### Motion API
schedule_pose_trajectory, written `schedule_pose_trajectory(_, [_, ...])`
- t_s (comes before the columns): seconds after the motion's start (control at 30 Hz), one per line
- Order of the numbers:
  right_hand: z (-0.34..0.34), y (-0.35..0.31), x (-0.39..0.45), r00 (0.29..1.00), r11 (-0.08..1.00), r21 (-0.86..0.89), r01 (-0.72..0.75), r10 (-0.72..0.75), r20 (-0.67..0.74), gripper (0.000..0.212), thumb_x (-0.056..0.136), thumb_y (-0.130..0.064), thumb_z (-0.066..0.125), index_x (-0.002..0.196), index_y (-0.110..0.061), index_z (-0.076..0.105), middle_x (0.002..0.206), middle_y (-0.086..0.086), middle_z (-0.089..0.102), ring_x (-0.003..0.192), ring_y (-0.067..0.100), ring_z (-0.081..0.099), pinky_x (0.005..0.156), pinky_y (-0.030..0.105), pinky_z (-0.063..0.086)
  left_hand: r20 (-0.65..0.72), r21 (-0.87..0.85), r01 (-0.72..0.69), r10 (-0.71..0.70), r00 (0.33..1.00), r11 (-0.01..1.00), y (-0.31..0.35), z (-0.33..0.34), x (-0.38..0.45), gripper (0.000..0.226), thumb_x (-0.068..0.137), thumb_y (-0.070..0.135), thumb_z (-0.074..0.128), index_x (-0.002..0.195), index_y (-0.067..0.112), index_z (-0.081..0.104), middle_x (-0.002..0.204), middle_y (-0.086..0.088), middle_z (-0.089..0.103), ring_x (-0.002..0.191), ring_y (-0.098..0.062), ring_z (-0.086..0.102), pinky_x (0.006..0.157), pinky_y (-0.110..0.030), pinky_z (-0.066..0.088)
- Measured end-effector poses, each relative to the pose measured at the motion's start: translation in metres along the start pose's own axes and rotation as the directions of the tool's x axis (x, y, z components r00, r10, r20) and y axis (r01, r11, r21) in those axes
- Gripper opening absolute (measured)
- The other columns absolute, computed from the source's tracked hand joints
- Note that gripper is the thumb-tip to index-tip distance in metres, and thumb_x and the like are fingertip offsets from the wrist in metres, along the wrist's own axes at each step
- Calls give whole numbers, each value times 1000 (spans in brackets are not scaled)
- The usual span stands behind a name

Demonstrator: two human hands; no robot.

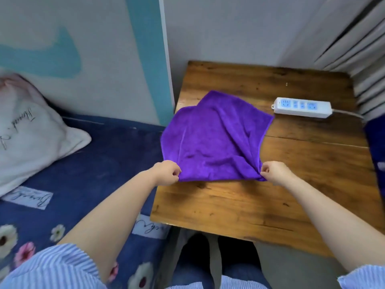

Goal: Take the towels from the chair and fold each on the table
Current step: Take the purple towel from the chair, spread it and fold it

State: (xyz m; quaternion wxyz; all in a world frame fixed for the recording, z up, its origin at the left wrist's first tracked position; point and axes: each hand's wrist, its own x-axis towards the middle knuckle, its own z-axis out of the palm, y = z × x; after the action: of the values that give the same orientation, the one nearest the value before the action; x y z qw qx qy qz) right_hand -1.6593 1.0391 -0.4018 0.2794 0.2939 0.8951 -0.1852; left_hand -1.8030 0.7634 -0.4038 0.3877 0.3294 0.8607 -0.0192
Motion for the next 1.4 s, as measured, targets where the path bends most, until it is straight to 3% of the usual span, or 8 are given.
schedule_pose_trajectory(0.2, [29,16,-16,981,969,-237,-66,107,162,28,90,-11,44,109,-8,64,119,13,63,111,27,58,86,26,46,230,327,-24,-55,972,945,-4,22,-8,16,94,19,38,95,12,52,96,-9,59,101,-29,50,112,-41,21])
schedule_pose_trajectory(0.33, [45,27,-33,936,916,-400,-37,172,307,30,92,-10,36,108,-4,61,124,11,60,115,27,57,89,26,45,395,284,-104,-18,919,953,-11,45,-12,22,91,20,46,99,5,59,87,-3,47,83,-23,42,74,-30,37])
schedule_pose_trajectory(0.47, [54,37,-36,911,917,-385,-104,243,332,27,90,-13,38,104,-9,61,127,13,59,115,28,57,90,29,47,482,267,-109,-34,876,958,-4,47,-9,37,92,32,50,111,3,61,91,-6,52,83,-21,45,73,-31,38])
schedule_pose_trajectory(0.63, [40,39,-14,972,958,-182,-221,231,39,33,91,-21,41,112,-6,61,124,16,59,114,30,57,90,33,48,267,237,-97,31,963,967,19,24,15,37,97,33,40,115,6,57,121,-11,59,113,-29,53,89,-35,44])
schedule_pose_trajectory(0.87, [8,35,40,948,991,-28,-129,115,-296,34,91,-16,47,122,-1,51,124,22,51,117,38,45,94,43,42,-51,-177,-137,130,990,975,66,7,65,25,96,20,45,110,6,59,116,-8,63,109,-25,55,89,-30,42])
schedule_pose_trajectory(1.07, [-6,38,83,938,977,118,-176,203,-281,55,91,-28,51,140,-11,31,149,12,27,139,29,20,109,45,27,-244,-3,-249,241,939,968,99,-18,114,26,93,13,43,113,3,57,117,-13,59,113,-30,51,91,-35,43])
schedule_pose_trajectory(1.27, [-16,40,112,923,968,75,-240,252,-291,38,89,-19,49,125,-9,49,129,15,48,124,32,37,100,40,29,-420,109,-207,233,877,972,127,-49,175,38,90,5,40,128,4,47,137,-11,45,130,-27,38,102,-42,37])
schedule_pose_trajectory(1.4, [-24,43,118,971,991,106,-80,102,-218,28,90,-14,47,113,-9,62,117,15,59,116,32,49,94,35,36,-320,231,-76,149,936,970,130,-62,207,47,92,8,38,138,10,37,145,-7,39,140,-24,24,113,-41,18])
